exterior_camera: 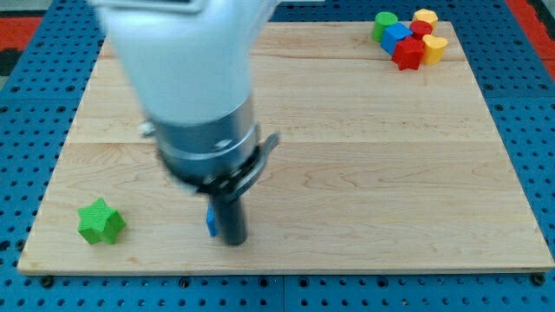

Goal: Slide the blue triangle towards center

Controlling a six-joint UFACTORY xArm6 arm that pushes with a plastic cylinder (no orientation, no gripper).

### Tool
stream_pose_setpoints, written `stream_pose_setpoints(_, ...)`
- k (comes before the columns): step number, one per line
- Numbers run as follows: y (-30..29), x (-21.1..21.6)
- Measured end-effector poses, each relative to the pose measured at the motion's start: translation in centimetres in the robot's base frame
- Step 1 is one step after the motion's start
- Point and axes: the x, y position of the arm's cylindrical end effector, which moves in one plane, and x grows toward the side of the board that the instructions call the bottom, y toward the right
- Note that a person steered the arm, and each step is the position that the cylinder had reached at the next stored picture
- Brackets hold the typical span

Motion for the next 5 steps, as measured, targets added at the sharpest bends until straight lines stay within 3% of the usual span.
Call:
stream_pose_setpoints(1,4.3,-4.0)
stream_pose_setpoints(2,4.4,-2.5)
stream_pose_setpoints(3,0.6,1.7)
stream_pose_setpoints(4,-3.8,0.6)
stream_pose_setpoints(5,-4.7,-5.0)
